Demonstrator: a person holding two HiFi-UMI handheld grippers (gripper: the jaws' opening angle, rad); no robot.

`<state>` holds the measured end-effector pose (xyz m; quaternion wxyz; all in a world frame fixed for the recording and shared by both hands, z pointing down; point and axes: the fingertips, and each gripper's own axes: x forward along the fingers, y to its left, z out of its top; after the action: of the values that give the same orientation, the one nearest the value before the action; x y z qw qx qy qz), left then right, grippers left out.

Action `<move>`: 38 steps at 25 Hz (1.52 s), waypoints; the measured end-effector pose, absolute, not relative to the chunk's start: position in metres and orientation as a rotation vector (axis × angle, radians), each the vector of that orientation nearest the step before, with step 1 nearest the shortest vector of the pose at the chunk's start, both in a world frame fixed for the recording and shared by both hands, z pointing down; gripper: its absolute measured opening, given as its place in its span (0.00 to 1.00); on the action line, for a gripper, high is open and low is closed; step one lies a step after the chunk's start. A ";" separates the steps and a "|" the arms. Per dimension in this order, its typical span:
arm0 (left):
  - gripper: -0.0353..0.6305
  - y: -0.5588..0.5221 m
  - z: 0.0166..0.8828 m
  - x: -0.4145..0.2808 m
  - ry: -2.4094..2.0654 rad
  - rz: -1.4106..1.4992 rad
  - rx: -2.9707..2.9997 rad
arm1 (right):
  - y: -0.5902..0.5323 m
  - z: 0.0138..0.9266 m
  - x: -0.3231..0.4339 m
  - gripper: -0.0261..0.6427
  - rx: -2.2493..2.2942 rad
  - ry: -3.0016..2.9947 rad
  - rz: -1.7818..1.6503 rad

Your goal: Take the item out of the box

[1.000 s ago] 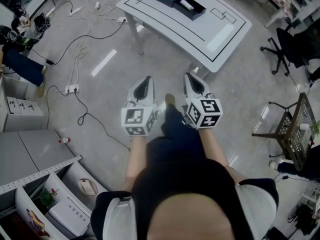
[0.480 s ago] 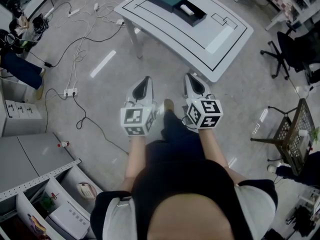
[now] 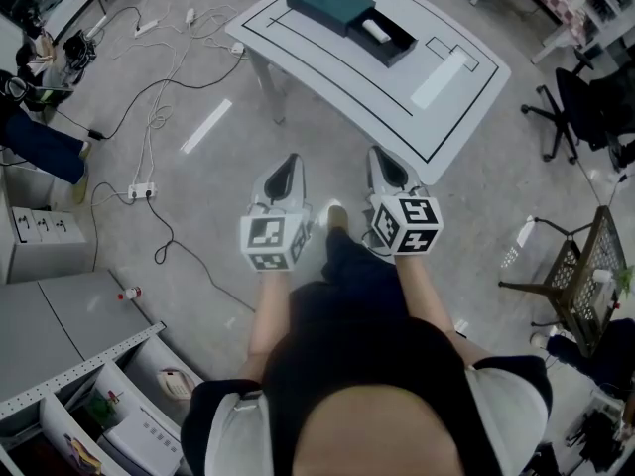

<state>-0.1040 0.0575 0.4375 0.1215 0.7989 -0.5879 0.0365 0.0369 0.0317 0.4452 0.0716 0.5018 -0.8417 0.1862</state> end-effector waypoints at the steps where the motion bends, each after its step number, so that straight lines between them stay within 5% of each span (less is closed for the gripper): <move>1: 0.07 0.053 0.438 -0.105 -1.716 0.109 2.329 | 0.027 0.446 0.036 0.04 1.508 -2.528 0.562; 38: 0.07 -0.097 0.451 -0.122 -1.776 0.133 2.249 | -0.134 0.448 0.021 0.04 1.429 -2.564 0.592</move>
<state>-0.1224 -0.0973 0.4510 0.1361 0.7767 -0.6133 0.0458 0.0212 -0.1342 0.4483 0.0737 0.4760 -0.8539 0.1971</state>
